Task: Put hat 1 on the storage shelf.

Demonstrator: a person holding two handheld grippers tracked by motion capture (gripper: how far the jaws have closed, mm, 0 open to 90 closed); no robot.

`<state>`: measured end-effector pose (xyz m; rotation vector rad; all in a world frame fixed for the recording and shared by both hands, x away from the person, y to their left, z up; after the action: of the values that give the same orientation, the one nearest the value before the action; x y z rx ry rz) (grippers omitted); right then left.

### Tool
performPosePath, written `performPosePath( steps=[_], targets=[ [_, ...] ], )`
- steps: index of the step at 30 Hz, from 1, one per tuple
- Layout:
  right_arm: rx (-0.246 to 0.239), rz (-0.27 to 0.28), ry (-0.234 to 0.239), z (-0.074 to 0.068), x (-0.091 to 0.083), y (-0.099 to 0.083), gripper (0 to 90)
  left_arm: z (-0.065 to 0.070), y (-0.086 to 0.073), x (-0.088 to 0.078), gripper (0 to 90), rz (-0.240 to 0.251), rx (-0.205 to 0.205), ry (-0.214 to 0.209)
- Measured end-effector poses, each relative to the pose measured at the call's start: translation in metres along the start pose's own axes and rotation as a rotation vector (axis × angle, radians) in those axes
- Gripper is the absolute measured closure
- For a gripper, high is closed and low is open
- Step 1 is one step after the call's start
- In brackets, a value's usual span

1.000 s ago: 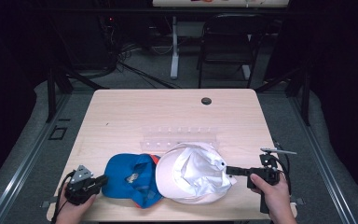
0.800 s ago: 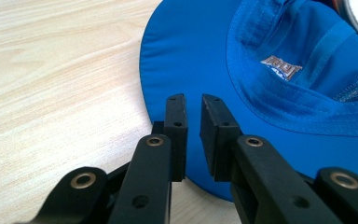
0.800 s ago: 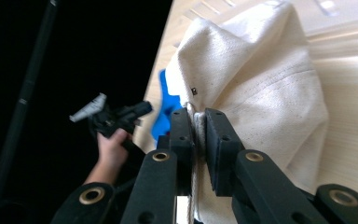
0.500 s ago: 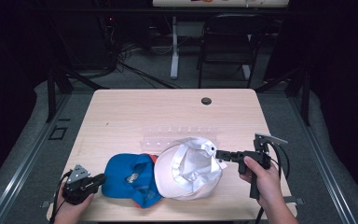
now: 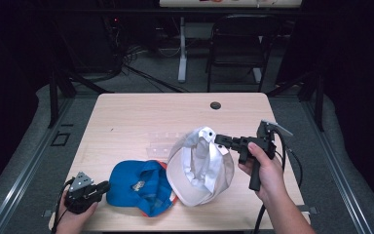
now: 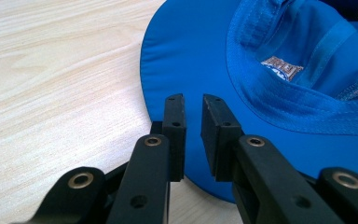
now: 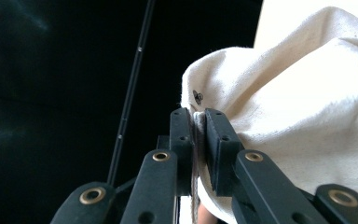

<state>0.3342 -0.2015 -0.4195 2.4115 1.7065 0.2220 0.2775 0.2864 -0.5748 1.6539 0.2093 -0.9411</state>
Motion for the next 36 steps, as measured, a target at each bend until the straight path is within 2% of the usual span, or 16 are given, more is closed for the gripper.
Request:
performPosePath(
  steps=[5,9,11,12,13,16,18,20,23,25,27,31,32,33,35,36],
  targets=[
    [-0.015,-0.002,0.020,-0.012,0.003,0.004,82.5,0.000,0.000,0.000,79.9,0.000,0.000,0.000],
    [-0.026,0.023,0.022,-0.025,0.003,0.009,82.4,0.001,0.000,0.000,78.8,0.004,-0.002,0.002],
    [-0.037,0.031,0.022,-0.030,0.000,0.013,82.5,0.001,0.000,0.001,76.8,0.012,-0.004,-0.001],
    [-0.037,0.054,0.025,-0.035,-0.002,0.017,82.4,0.002,0.001,0.001,72.3,0.018,-0.011,-0.003],
    [-0.037,0.054,0.025,-0.035,-0.002,0.017,82.4,0.002,0.001,0.000,72.3,0.022,-0.009,-0.004],
    [-0.045,0.085,0.021,-0.041,-0.004,0.025,82.4,0.005,0.004,0.000,63.5,0.058,-0.007,-0.015],
    [-0.040,0.089,0.022,-0.043,-0.003,0.028,82.4,0.006,0.005,-0.001,60.4,0.058,-0.004,-0.021],
    [-0.041,0.093,0.024,-0.044,0.000,0.031,82.4,0.009,0.007,-0.003,58.7,0.087,-0.004,-0.027],
    [-0.046,0.091,0.023,-0.046,0.005,0.033,82.4,0.011,0.011,-0.005,57.2,0.091,-0.014,-0.039],
    [-0.046,0.084,0.027,-0.049,0.010,0.035,82.4,0.014,0.017,-0.007,57.1,0.115,-0.016,-0.038],
    [-0.049,0.079,0.027,-0.051,0.015,0.038,82.4,0.018,0.023,-0.010,57.2,0.131,-0.014,-0.062],
    [-0.056,0.065,0.033,-0.057,0.028,0.043,82.3,0.032,0.043,-0.014,57.1,0.158,0.044,-0.092],
    [-0.060,0.056,0.028,-0.060,0.035,0.047,82.4,0.043,0.055,-0.015,55.3,0.172,0.084,-0.091],
    [-0.060,0.056,0.028,-0.060,0.035,0.047,82.4,0.043,0.055,-0.015,54.7,0.172,0.084,-0.091],
    [-0.060,0.052,0.032,-0.062,0.042,0.049,82.4,0.053,0.068,-0.015,54.6,0.192,0.120,-0.114],
    [-0.060,0.050,0.034,-0.064,0.049,0.052,82.4,0.064,0.081,-0.014,54.0,0.205,0.150,-0.120]
  ],
)
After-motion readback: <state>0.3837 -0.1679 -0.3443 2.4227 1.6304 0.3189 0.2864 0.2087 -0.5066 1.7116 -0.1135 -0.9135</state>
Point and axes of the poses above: each handheld gripper's, and its own axes: x roughly forward along the jaws, y roughly out of its top, z roughly to its right, the point moved 2 cm from there along x, roughly forward along the jaws, and after that the axes turned 6 degrees about y, right-handed, at the moved point
